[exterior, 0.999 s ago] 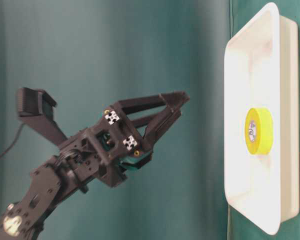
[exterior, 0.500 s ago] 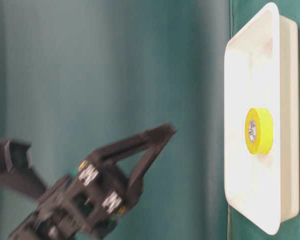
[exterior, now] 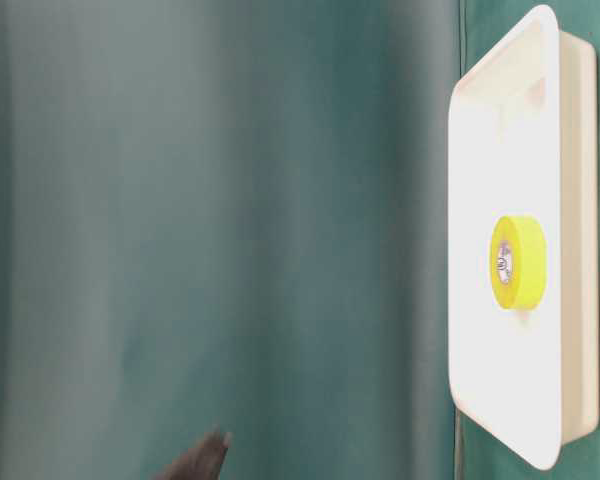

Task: Pick up the tape from a random location and place it into the white case.
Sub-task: 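Open the left gripper and retract it to the left side, then move the right gripper over the teal tape roll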

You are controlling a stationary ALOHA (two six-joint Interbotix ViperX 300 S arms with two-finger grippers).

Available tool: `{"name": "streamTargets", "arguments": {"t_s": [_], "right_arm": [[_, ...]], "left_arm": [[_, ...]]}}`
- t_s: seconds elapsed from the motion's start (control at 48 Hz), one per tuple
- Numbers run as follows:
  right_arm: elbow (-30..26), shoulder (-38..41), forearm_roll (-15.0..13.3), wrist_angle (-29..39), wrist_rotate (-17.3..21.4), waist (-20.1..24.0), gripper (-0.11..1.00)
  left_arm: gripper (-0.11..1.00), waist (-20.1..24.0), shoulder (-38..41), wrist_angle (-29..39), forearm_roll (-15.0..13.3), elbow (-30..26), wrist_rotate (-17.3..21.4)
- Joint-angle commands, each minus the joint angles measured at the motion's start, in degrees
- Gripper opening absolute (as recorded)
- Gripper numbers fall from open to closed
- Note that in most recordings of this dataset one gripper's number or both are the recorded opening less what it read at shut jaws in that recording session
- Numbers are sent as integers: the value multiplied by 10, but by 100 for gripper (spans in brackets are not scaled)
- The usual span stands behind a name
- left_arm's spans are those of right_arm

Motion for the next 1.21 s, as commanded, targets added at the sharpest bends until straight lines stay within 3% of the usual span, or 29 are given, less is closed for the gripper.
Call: {"name": "streamTargets", "arguments": {"t_s": [0.0, 0.333, 0.624, 0.978, 1.187], "right_arm": [[-11, 1, 1, -2, 0, -1, 91], [-11, 1, 1, 0, 0, -3, 91], [-10, 3, 1, 13, 0, -4, 91], [-10, 4, 3, 14, 4, -5, 91], [-10, 7, 3, 25, 15, 57, 91]], "left_arm": [[94, -1, -49, -5, 1, 16, 1], [94, -1, -170, -12, 1, 121, 0], [93, 0, -197, -52, 1, 198, 1], [91, -1, -197, -62, 1, 206, 1], [91, -1, -198, -62, 1, 206, -1]]}}
